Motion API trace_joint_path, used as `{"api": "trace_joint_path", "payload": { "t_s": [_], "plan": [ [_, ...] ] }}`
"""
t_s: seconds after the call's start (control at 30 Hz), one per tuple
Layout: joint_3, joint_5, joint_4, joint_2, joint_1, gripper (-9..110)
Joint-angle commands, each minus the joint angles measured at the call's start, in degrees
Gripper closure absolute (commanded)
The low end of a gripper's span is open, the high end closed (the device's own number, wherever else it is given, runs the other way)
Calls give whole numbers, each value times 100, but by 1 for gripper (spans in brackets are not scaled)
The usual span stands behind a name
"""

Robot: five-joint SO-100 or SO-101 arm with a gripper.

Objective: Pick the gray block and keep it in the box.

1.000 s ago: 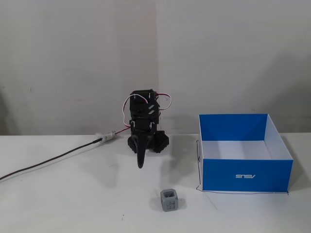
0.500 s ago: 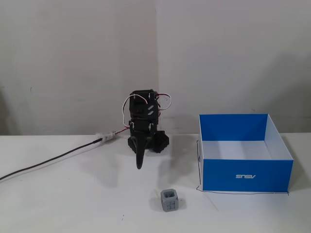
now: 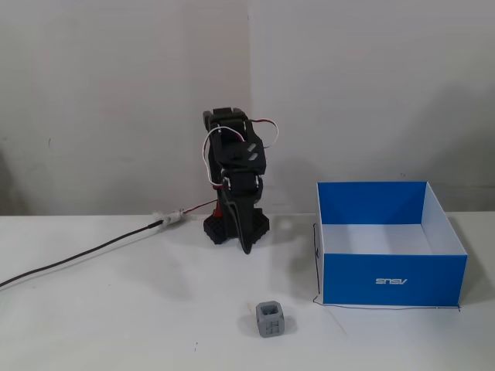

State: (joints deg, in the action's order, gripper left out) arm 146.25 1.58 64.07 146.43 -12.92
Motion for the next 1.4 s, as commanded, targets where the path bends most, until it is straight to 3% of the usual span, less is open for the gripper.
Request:
{"api": "trace_joint_path", "payload": {
  "t_s": [0.0, 0.13, 0.17, 0.3, 0.77, 0.87, 0.9, 0.97, 1.13, 1.37],
  "plan": [
    [-668, -62, -123, -606, -132, 101],
    [-1072, -123, -123, -1934, -211, 95],
    [-1573, -123, -114, -3322, -220, 85],
    [-1556, -123, -167, -3419, -396, 72],
    [-3111, -141, -158, -6170, -281, 67],
    [-3305, -141, -167, -6618, -290, 71],
    [-3322, -141, -167, -6662, -299, 78],
    [-3331, -141, -158, -6671, -316, 101],
    [-3516, -132, 105, -6671, -220, 101],
    [-4456, -132, 1521, -5616, 53, 101]
  ]
}}
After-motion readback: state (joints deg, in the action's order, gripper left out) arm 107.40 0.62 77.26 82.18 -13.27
